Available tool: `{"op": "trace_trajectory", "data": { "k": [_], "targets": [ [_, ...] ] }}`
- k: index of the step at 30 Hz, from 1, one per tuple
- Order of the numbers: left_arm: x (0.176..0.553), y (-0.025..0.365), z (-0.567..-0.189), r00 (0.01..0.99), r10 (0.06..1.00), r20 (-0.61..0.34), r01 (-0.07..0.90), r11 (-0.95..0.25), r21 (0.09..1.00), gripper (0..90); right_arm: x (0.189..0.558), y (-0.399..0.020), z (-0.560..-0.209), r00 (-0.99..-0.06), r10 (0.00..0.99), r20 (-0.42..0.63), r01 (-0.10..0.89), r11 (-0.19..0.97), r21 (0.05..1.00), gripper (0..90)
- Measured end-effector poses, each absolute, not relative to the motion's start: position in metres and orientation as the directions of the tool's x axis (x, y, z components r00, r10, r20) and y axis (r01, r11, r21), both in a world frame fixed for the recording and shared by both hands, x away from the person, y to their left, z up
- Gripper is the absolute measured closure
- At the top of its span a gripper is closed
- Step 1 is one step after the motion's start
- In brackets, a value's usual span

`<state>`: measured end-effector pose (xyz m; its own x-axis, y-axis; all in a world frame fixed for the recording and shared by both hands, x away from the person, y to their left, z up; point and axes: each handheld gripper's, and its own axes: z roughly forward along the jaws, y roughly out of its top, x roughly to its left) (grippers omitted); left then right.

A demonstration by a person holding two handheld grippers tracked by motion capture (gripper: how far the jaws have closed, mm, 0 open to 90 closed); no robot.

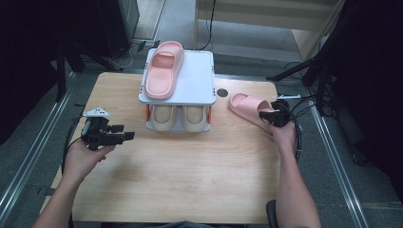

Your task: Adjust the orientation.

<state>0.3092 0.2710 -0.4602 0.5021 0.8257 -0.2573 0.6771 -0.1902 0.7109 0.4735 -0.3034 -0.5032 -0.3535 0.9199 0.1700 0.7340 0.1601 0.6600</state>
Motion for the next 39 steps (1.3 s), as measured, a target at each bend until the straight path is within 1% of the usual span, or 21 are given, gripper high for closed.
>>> {"op": "trace_trajectory", "data": {
  "k": [5, 10, 18, 23, 28, 31, 34, 39],
  "targets": [
    [0.313, 0.276, -0.462, 0.494, 0.826, -0.271, 0.686, -0.179, 0.706, 39.0, 0.471, -0.299, -0.503, -0.361, 0.911, 0.198, 0.749, 0.157, 0.643, 90.0],
    [0.315, 0.276, -0.465, 0.492, 0.830, -0.263, 0.690, -0.187, 0.699, 39.0, 0.469, -0.287, -0.502, -0.378, 0.898, 0.225, 0.764, 0.165, 0.624, 90.0],
    [0.317, 0.277, -0.465, 0.495, 0.828, -0.264, 0.686, -0.186, 0.703, 39.1, 0.467, -0.261, -0.501, -0.404, 0.891, 0.209, 0.759, 0.198, 0.621, 90.0],
    [0.317, 0.276, -0.466, 0.496, 0.828, -0.261, 0.688, -0.192, 0.699, 39.1, 0.469, -0.247, -0.501, -0.411, 0.883, 0.228, 0.759, 0.193, 0.622, 90.0],
    [0.317, 0.278, -0.466, 0.497, 0.826, -0.264, 0.692, -0.194, 0.695, 39.0, 0.468, -0.243, -0.498, -0.419, 0.883, 0.211, 0.753, 0.209, 0.624, 90.0],
    [0.318, 0.278, -0.467, 0.498, 0.826, -0.264, 0.693, -0.196, 0.694, 38.9, 0.465, -0.246, -0.491, -0.426, 0.883, 0.197, 0.735, 0.211, 0.645, 88.0],
    [0.320, 0.277, -0.469, 0.495, 0.827, -0.268, 0.698, -0.194, 0.689, 38.7, 0.460, -0.251, -0.482, -0.434, 0.878, 0.202, 0.719, 0.202, 0.665, 84.0],
    [0.325, 0.274, -0.471, 0.498, 0.825, -0.267, 0.703, -0.203, 0.681, 38.6, 0.450, -0.257, -0.476, -0.454, 0.878, 0.151, 0.691, 0.240, 0.682, 77.2]
  ]
}}
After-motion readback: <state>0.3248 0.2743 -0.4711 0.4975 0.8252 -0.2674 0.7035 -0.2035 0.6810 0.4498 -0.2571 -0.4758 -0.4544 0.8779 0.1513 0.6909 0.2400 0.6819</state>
